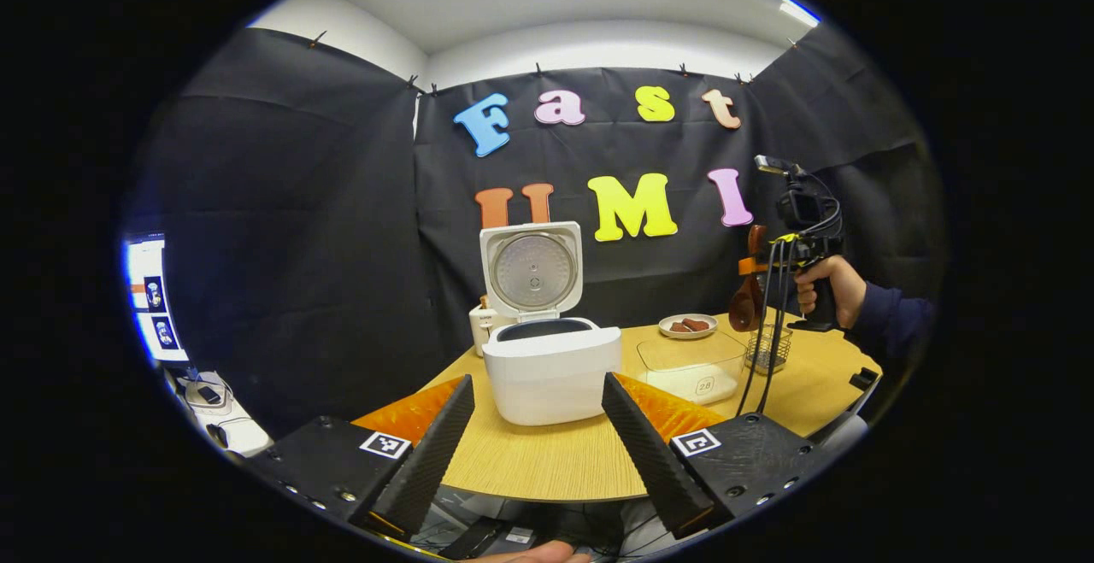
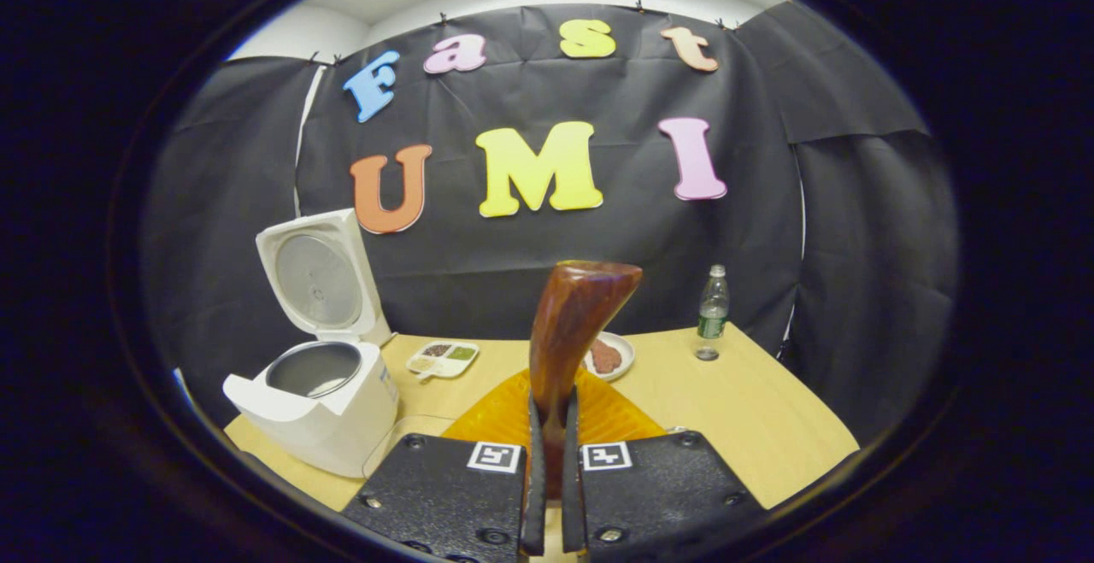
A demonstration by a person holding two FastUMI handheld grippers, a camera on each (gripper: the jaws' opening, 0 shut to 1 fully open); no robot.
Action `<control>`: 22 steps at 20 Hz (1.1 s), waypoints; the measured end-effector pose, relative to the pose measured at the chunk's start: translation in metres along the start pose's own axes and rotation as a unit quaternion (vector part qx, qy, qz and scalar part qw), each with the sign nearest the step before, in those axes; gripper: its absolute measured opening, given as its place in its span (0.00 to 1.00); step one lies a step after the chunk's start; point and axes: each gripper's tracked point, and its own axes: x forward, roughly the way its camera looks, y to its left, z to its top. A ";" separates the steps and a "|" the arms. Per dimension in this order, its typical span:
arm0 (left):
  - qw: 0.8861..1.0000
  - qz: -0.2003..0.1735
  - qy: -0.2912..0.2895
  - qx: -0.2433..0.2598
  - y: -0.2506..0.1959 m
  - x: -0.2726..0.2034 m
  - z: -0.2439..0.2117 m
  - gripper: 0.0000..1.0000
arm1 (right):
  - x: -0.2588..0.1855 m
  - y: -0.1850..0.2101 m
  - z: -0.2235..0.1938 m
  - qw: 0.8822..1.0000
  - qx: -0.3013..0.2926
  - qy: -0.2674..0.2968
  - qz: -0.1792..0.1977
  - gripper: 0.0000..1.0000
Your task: Close the left gripper, press the button to open the rice cooker; take a wooden spoon from the chopstick holder with the right hand, scoop a spoonful of rice and pour it into the rice cooker, then put the wooden spoon back into the chopstick holder.
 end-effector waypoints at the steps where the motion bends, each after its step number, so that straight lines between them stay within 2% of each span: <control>1: 1.000 0.000 0.002 0.002 0.001 0.000 -0.003 0.95 | 0.004 0.011 -0.009 1.000 0.004 0.008 0.009 0.13; 3: 1.000 0.001 0.007 0.005 0.001 0.000 -0.008 0.95 | 0.016 0.030 -0.031 0.999 0.003 0.027 0.026 0.13; 7: 1.000 -0.003 0.014 -0.014 0.000 0.004 -0.014 0.95 | 0.038 0.034 -0.069 0.998 -0.049 0.044 0.000 0.13; 10: 0.999 -0.013 0.019 -0.028 -0.005 0.005 -0.017 0.95 | 0.045 0.046 -0.110 0.992 -0.086 0.088 0.006 0.13; 12: 0.999 -0.013 0.018 -0.024 -0.005 0.005 -0.017 0.95 | 0.048 0.051 -0.123 0.988 -0.116 0.099 0.009 0.13; 14: 0.999 -0.019 0.017 -0.021 -0.010 0.005 -0.018 0.95 | 0.047 0.065 -0.130 0.989 -0.101 0.108 0.023 0.13; 17: 0.999 -0.020 0.024 -0.028 -0.011 0.006 -0.021 0.95 | 0.040 0.091 -0.135 0.989 -0.043 0.130 0.059 0.13; 20: 0.999 -0.019 0.026 -0.034 -0.010 0.004 -0.021 0.95 | 0.038 0.107 -0.136 0.988 -0.019 0.127 0.081 0.13; 22: 0.999 -0.019 0.025 -0.032 -0.010 0.003 -0.022 0.95 | 0.037 0.123 -0.137 0.986 0.017 0.124 0.114 0.13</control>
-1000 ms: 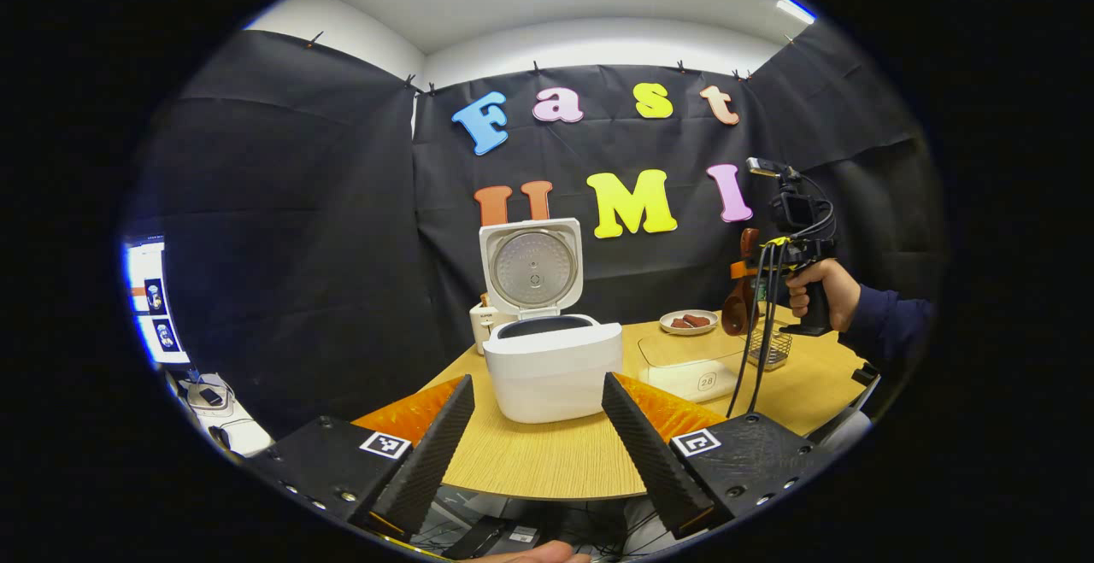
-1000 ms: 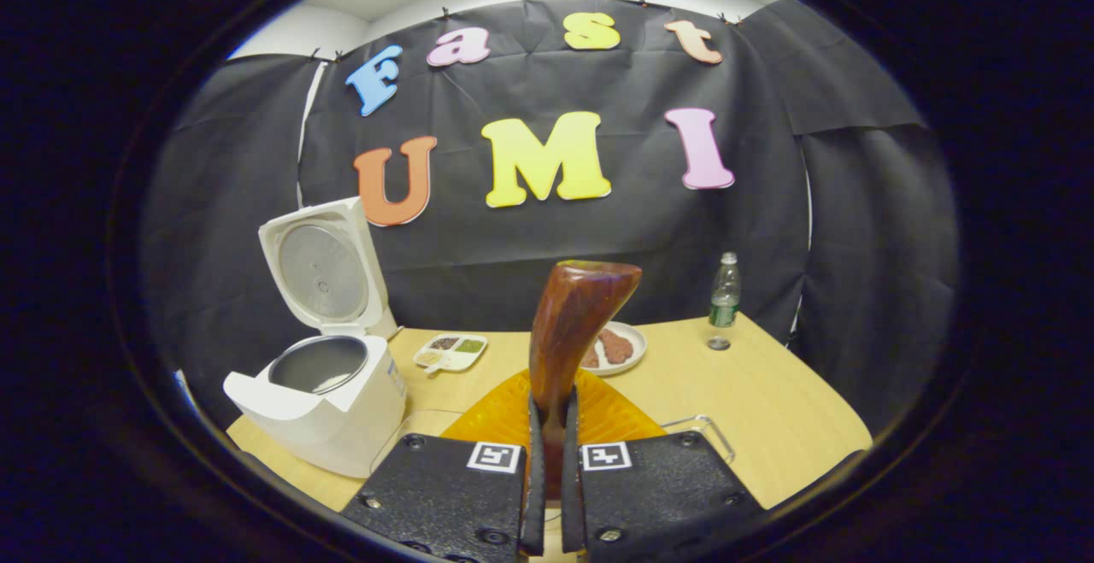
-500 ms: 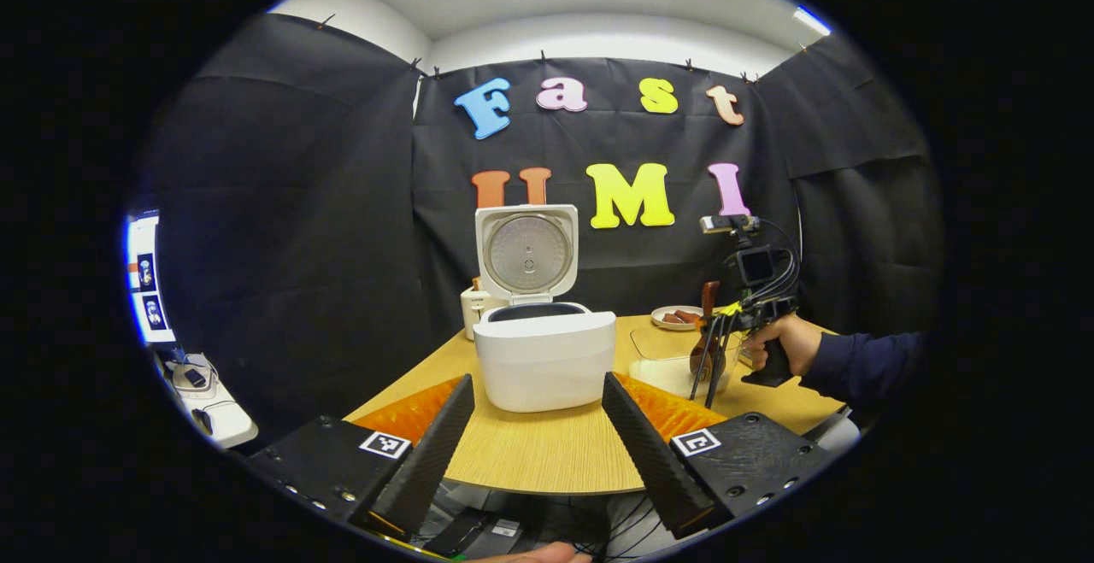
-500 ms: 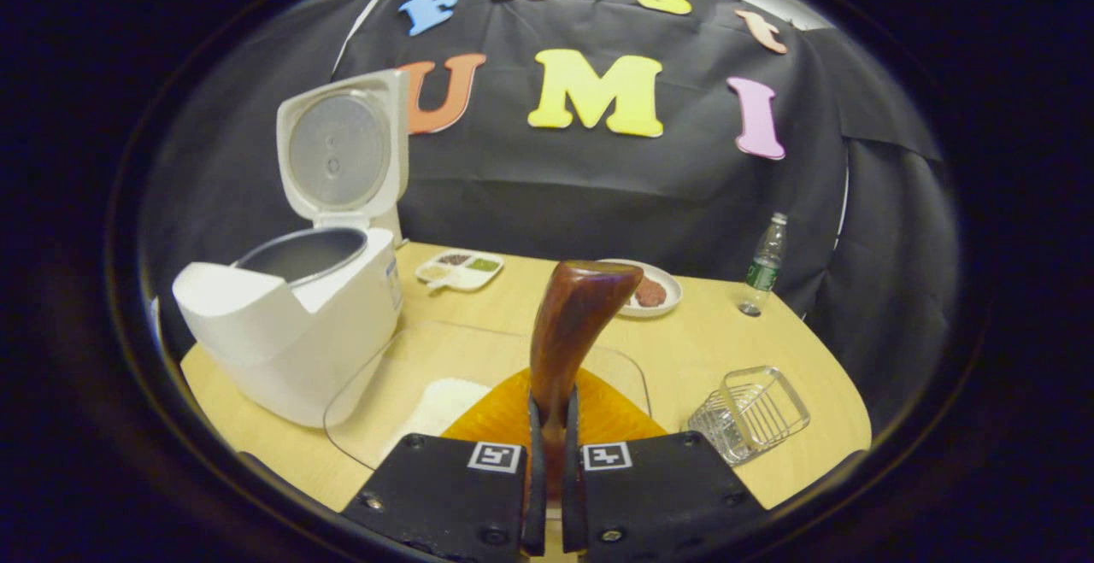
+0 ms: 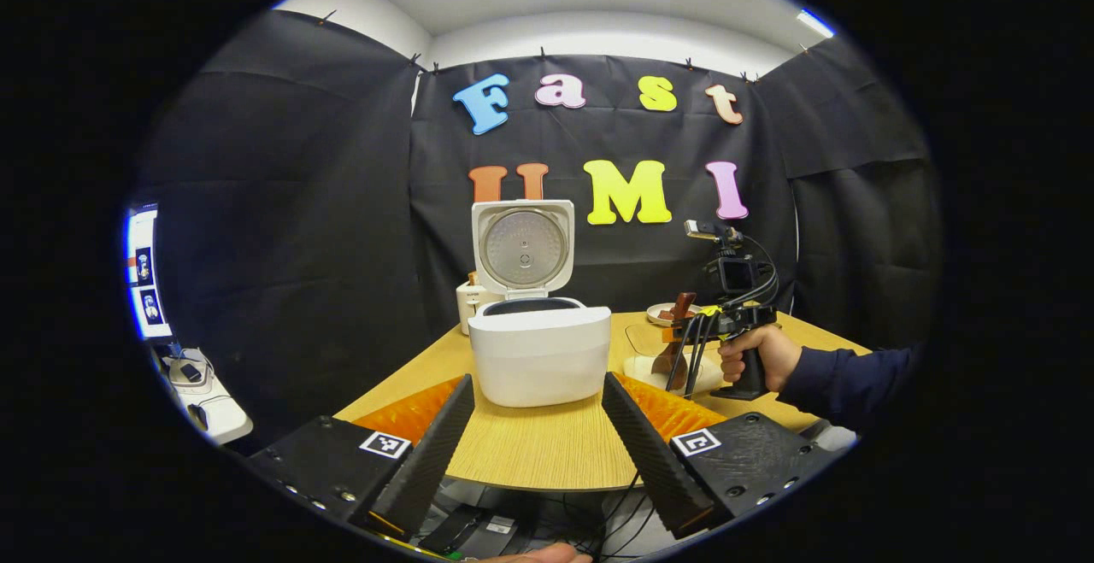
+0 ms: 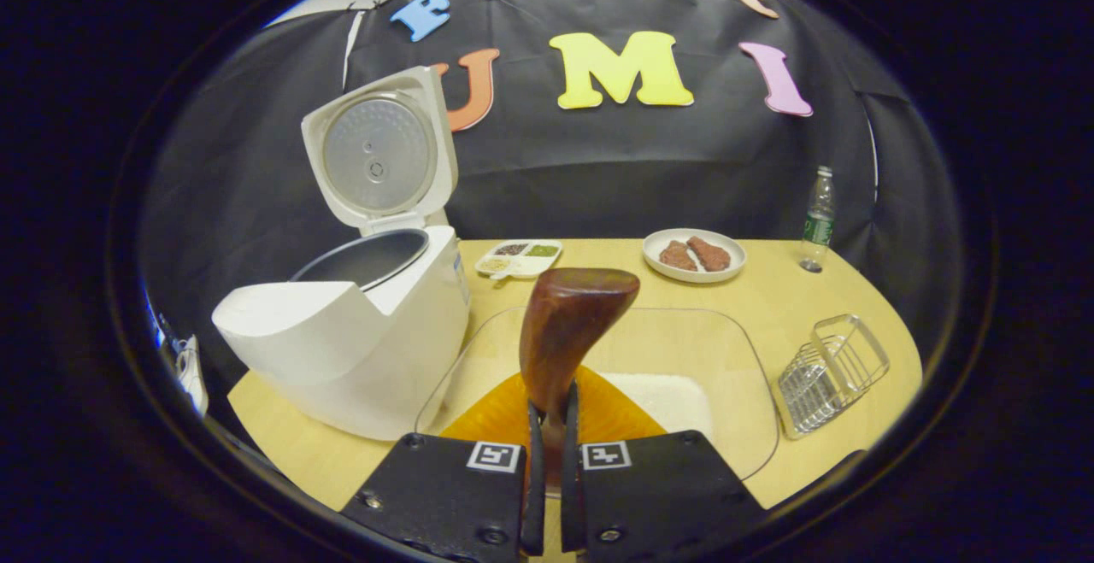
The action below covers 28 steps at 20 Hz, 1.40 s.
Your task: Close the left gripper, press the button to open the rice cooker; take a wooden spoon from the chopstick holder with the right hand, scoop a spoonful of rice and pour it into the rice cooker, then put the wooden spoon back into the chopstick holder.
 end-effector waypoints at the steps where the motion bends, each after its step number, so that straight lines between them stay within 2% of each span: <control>1: 1.000 0.000 -0.001 0.001 0.000 -0.001 0.000 0.95 | 0.002 0.005 0.000 1.000 0.021 -0.002 0.022 0.13; 4: 1.000 -0.004 0.000 -0.003 -0.002 -0.001 -0.002 0.95 | 0.005 0.000 0.002 0.994 0.095 0.001 0.059 0.13; 7: 1.000 -0.004 0.002 -0.006 -0.001 0.000 -0.002 0.95 | 0.006 -0.009 0.006 0.980 0.179 0.013 0.089 0.13; 11: 1.000 -0.001 0.009 -0.007 0.000 -0.001 -0.009 0.95 | 0.001 -0.020 0.012 0.967 0.235 0.011 0.097 0.13; 15: 1.000 0.004 0.011 -0.013 0.004 -0.002 -0.010 0.95 | -0.008 -0.033 0.023 0.945 0.308 -0.012 0.112 0.12; 19: 1.000 0.006 0.009 -0.020 0.008 -0.002 -0.009 0.95 | -0.015 -0.052 0.030 0.928 0.354 -0.030 0.112 0.13; 20: 1.000 0.005 0.010 -0.021 0.008 -0.002 -0.010 0.96 | -0.017 -0.059 0.033 0.920 0.373 -0.035 0.115 0.12; 23: 1.000 0.004 0.014 -0.022 0.008 -0.002 -0.012 0.95 | -0.019 -0.069 0.039 0.885 0.444 -0.044 0.133 0.12; 26: 1.000 0.005 0.009 -0.019 0.008 -0.002 -0.009 0.95 | -0.025 -0.075 0.050 0.856 0.489 -0.051 0.160 0.12; 28: 1.000 0.002 0.008 -0.018 0.006 -0.003 -0.010 0.95 | -0.035 -0.076 0.067 0.824 0.529 -0.068 0.192 0.12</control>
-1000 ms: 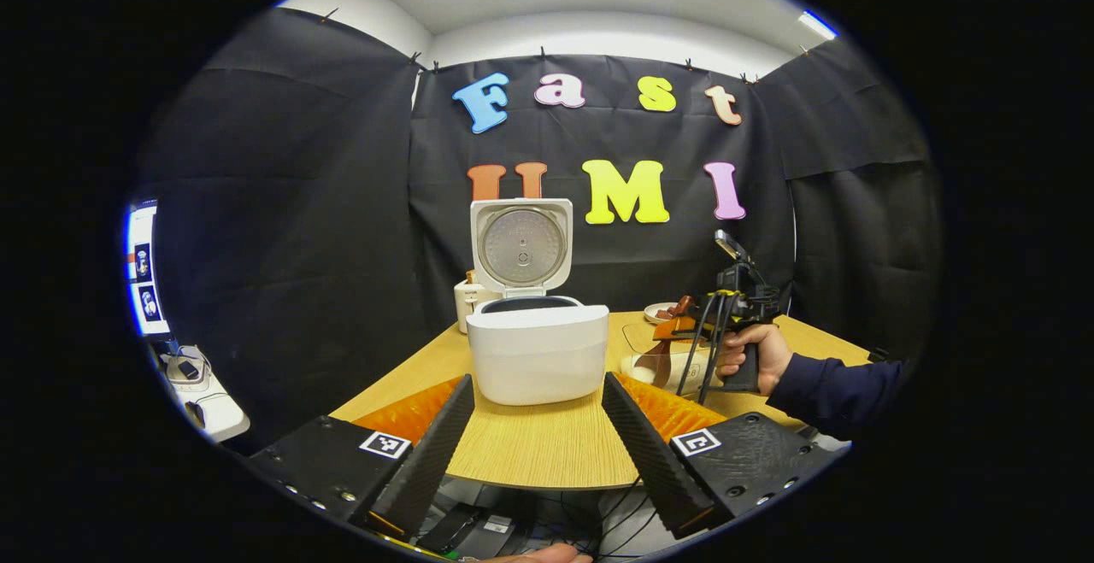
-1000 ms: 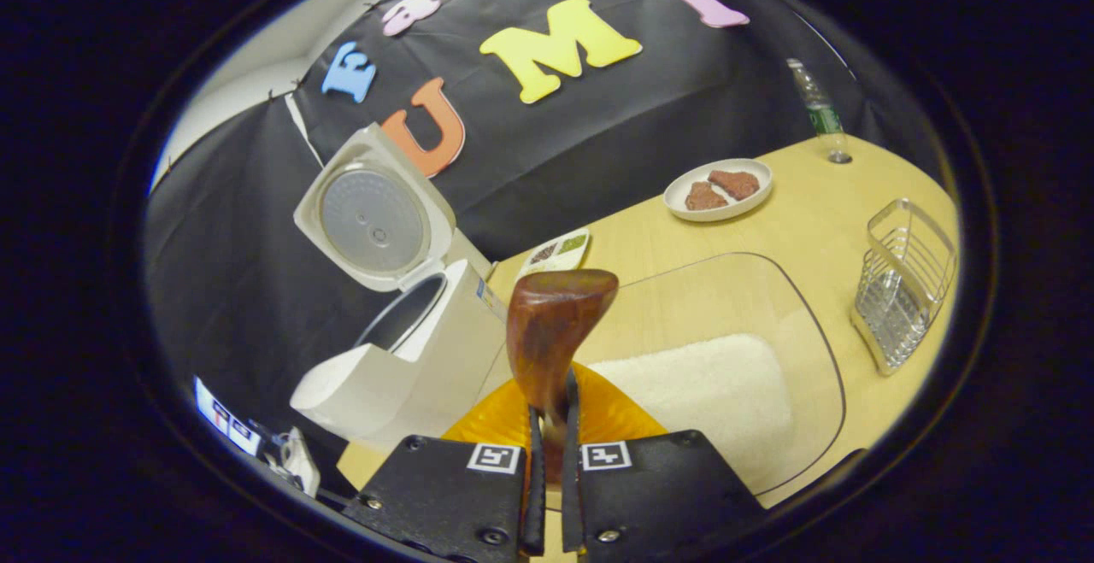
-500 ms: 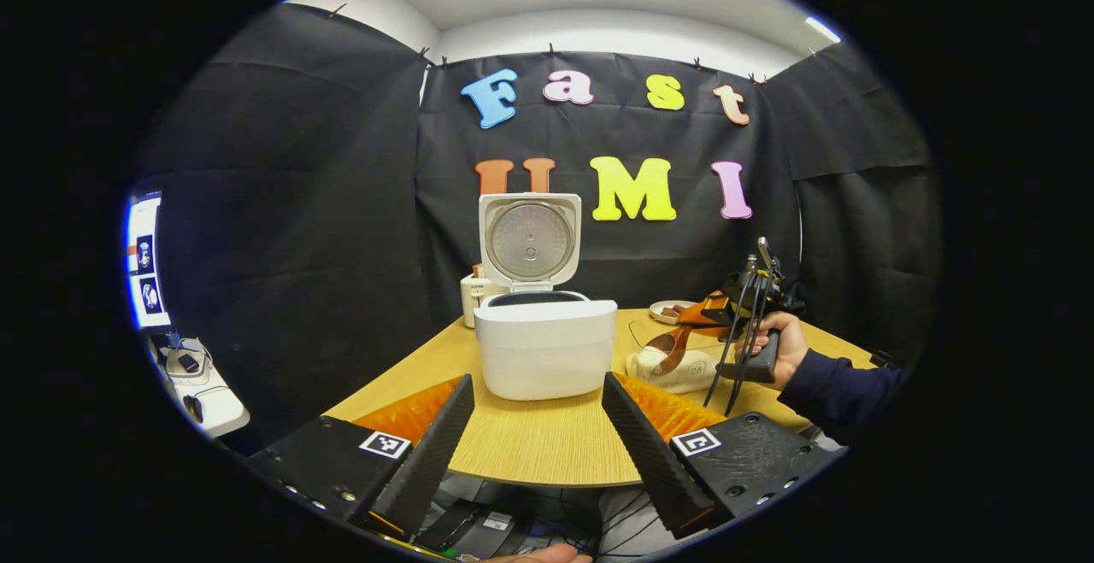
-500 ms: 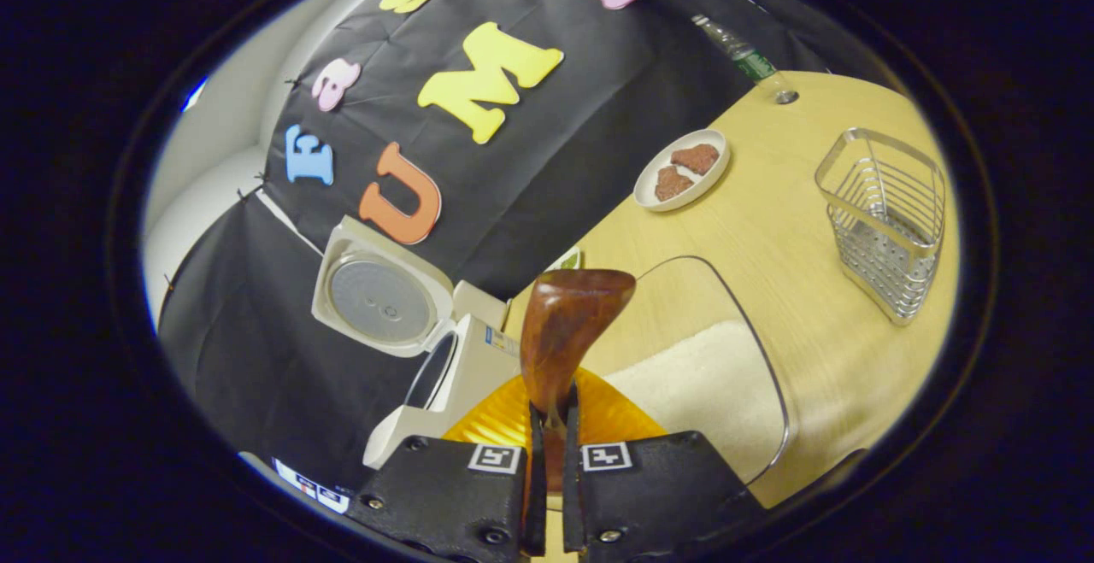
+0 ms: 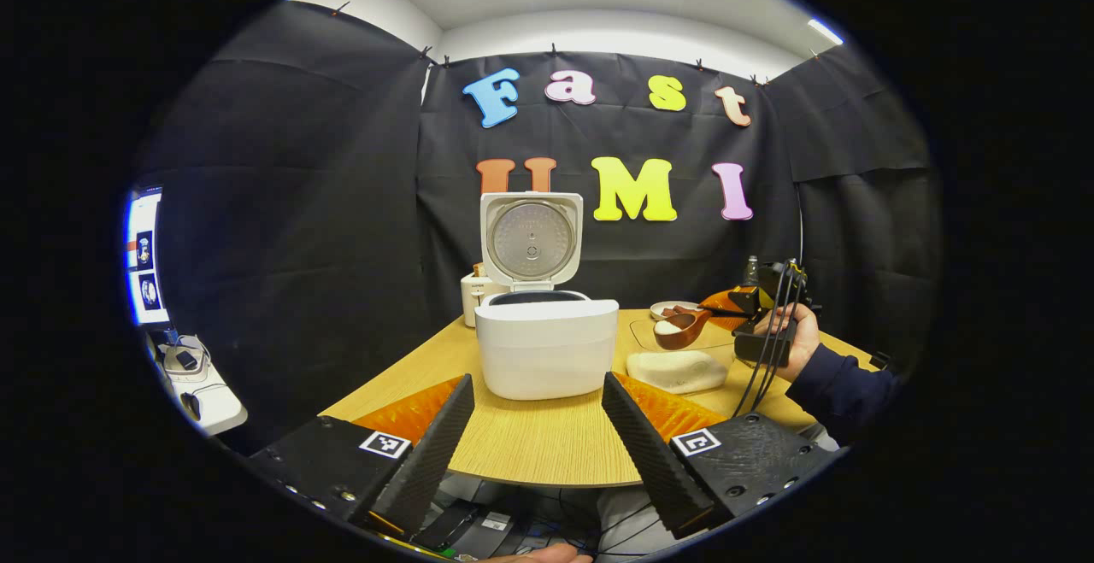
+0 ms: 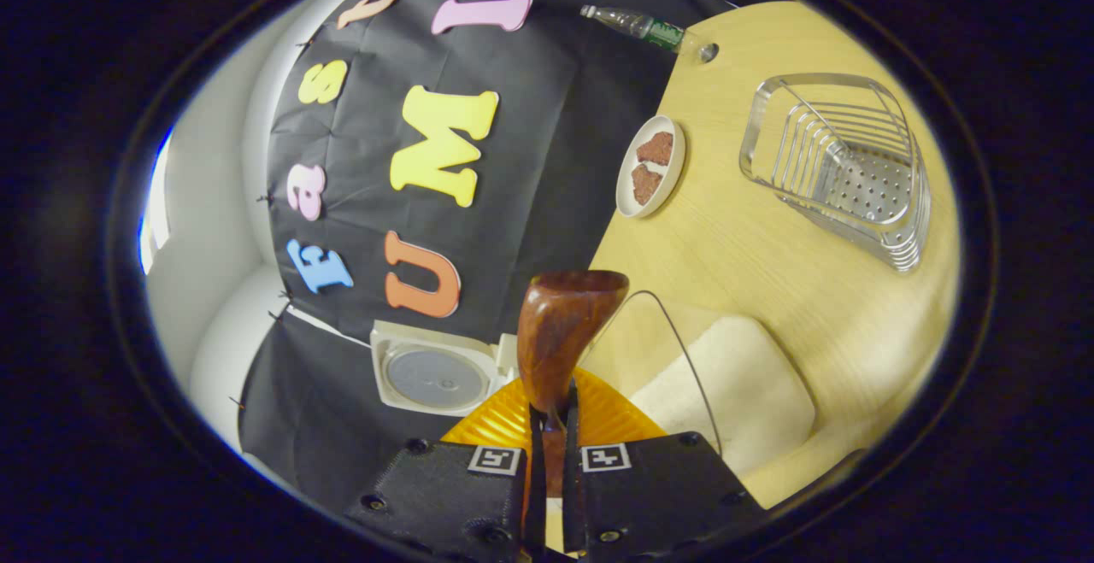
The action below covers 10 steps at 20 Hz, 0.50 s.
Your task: Close the left gripper, press the button to open the rice cooker; take a wooden spoon from the chopstick holder with the right hand, scoop a spoonful of rice and pour it into the rice cooker, then put the wooden spoon back into the chopstick holder.
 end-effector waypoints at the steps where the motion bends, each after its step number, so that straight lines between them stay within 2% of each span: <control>1: 1.000 0.000 0.001 0.001 0.000 0.001 0.001 0.95 | -0.003 0.013 0.003 0.999 0.030 0.001 0.024 0.12; 4: 1.000 0.005 0.000 0.004 0.003 0.000 0.004 0.95 | -0.011 0.042 0.013 0.991 0.111 0.006 0.076 0.12; 7: 1.000 0.005 -0.009 -0.001 0.001 -0.002 0.012 0.95 | -0.011 0.056 0.009 0.992 0.095 0.012 0.086 0.12; 10: 1.000 0.006 -0.018 -0.010 -0.002 -0.003 0.018 0.95 | -0.013 0.060 0.011 0.993 0.094 0.013 0.076 0.10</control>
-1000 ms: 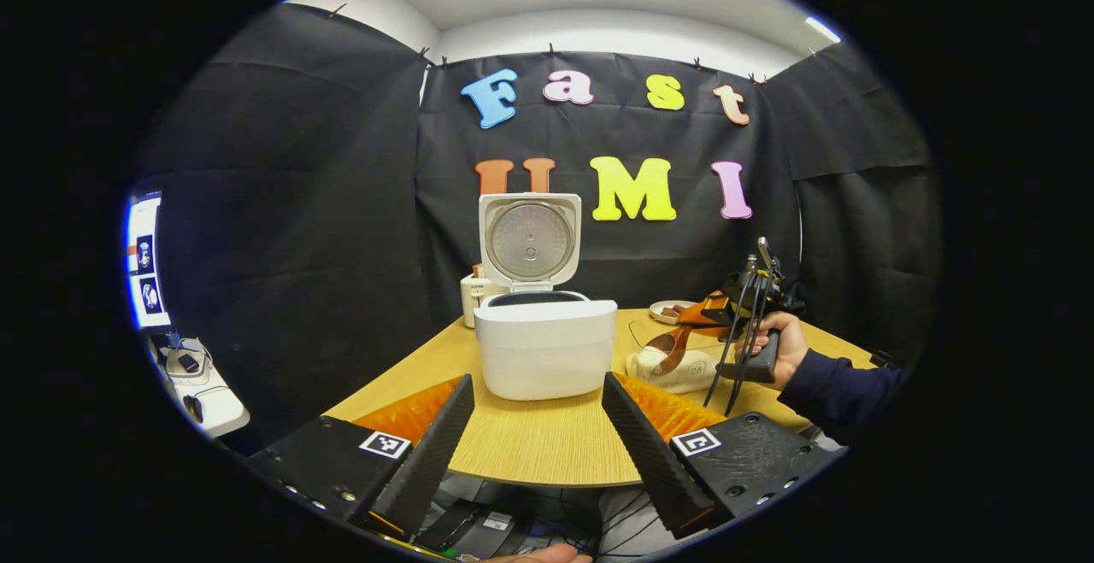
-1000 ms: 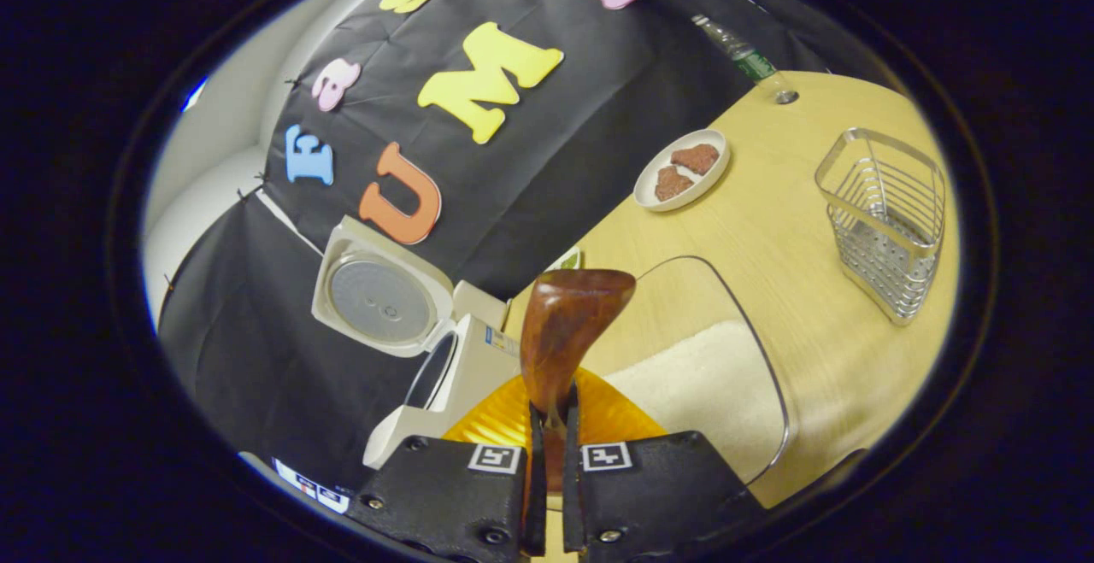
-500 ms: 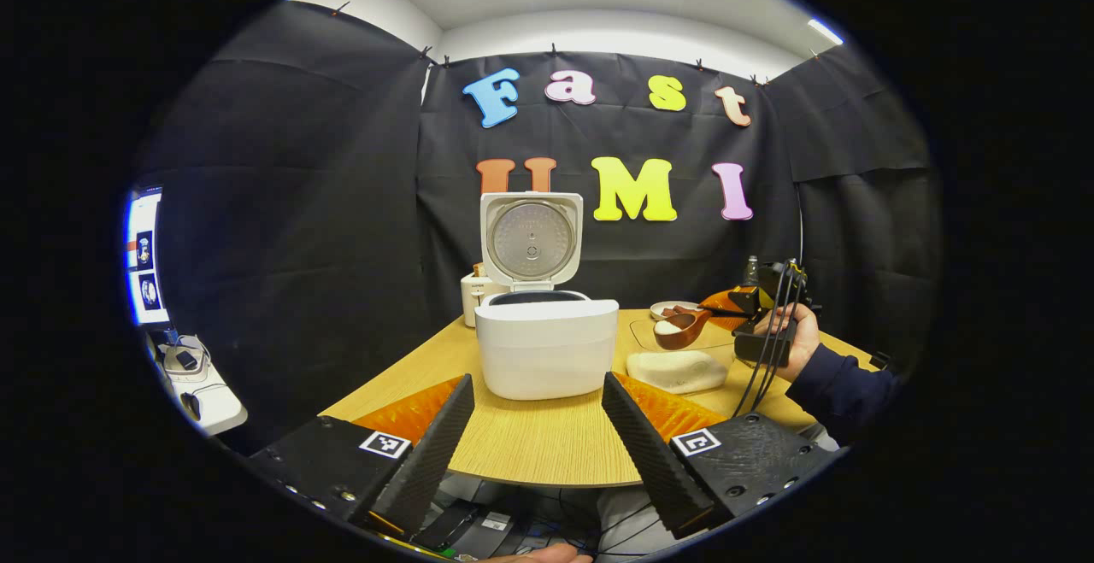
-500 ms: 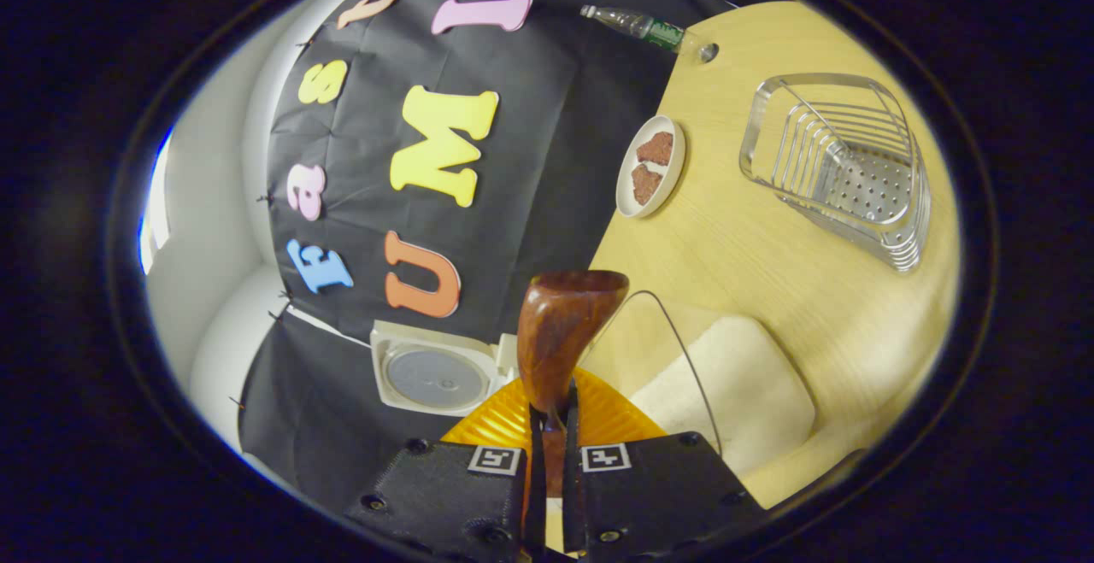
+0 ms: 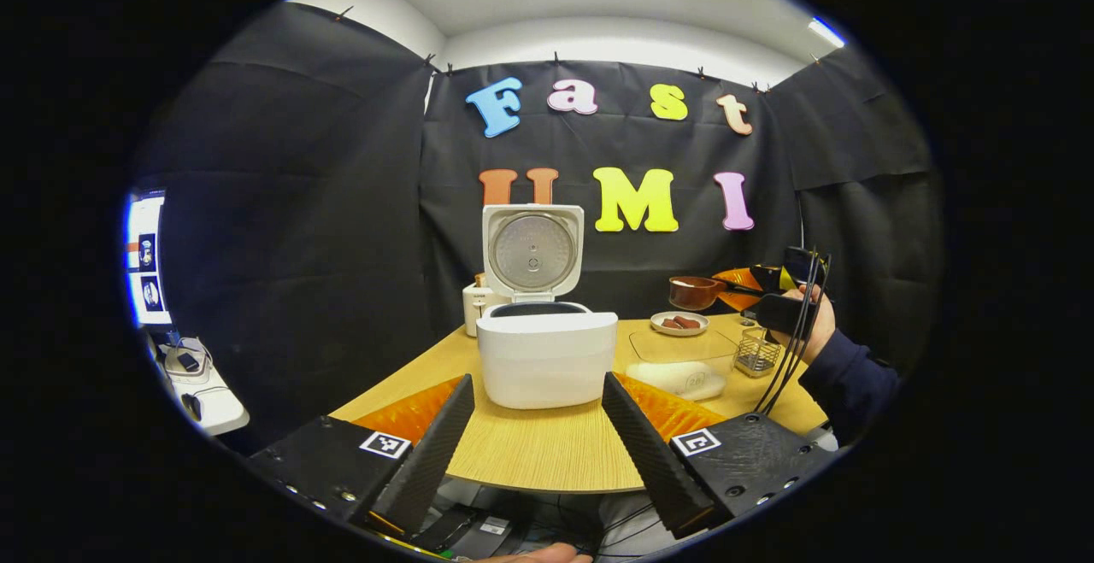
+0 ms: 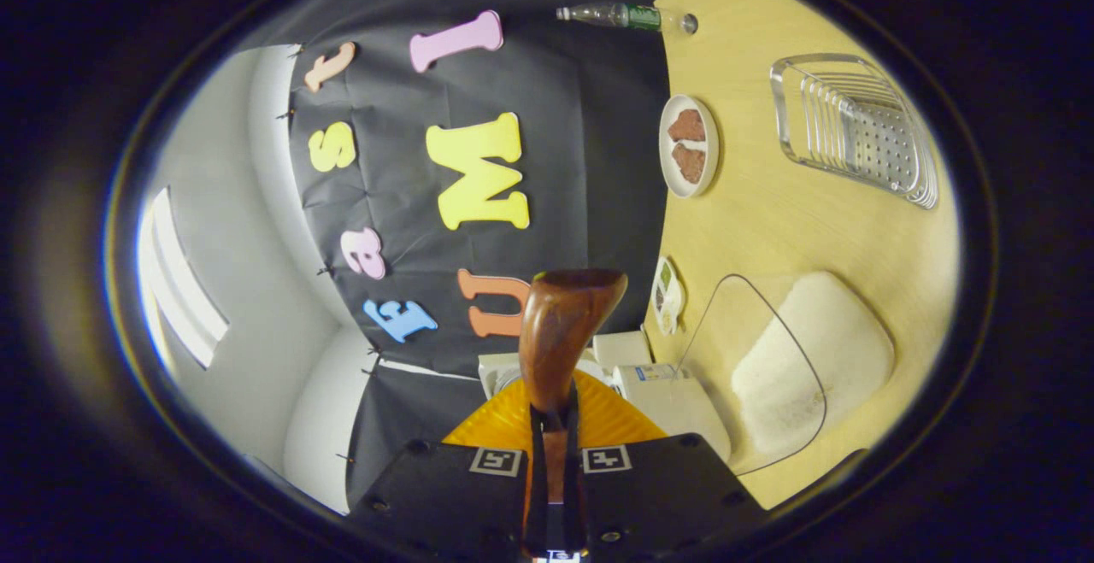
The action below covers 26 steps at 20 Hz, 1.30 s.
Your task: Close the left gripper, press the button to open the rice cooker; take a wooden spoon from the chopstick holder with the right hand, scoop a spoonful of rice and pour it into the rice cooker, then put the wooden spoon back into the chopstick holder.
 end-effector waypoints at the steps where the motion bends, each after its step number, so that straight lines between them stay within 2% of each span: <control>1: 1.000 0.001 0.000 -0.001 0.000 0.001 0.001 0.95 | 0.002 0.001 0.001 1.000 0.003 0.003 -0.005 0.12; 4: 1.000 0.006 -0.007 -0.006 0.005 0.009 0.015 0.96 | 0.014 0.010 -0.003 1.000 0.011 0.016 -0.006 0.12; 8: 1.000 0.004 -0.013 -0.005 0.009 0.023 0.029 0.95 | 0.037 0.025 0.000 1.000 -0.014 0.020 -0.009 0.12; 9: 1.000 0.006 -0.011 -0.006 0.011 0.026 0.031 0.95 | 0.044 0.029 0.000 1.000 -0.021 0.020 -0.011 0.09; 10: 1.000 0.006 -0.010 -0.009 0.013 0.030 0.032 0.95 | 0.054 0.035 0.000 0.999 -0.030 0.021 -0.010 0.12; 12: 1.000 0.000 -0.009 -0.011 0.011 0.036 0.036 0.95 | 0.072 0.044 -0.007 0.998 -0.051 0.030 -0.009 0.12; 21: 1.000 -0.001 0.004 -0.016 0.017 0.077 0.034 0.95 | 0.163 0.050 -0.058 0.991 -0.102 0.084 -0.029 0.12; 26: 1.000 0.011 0.011 -0.022 0.030 0.087 0.034 0.95 | 0.208 0.037 -0.093 0.979 -0.149 0.124 -0.062 0.12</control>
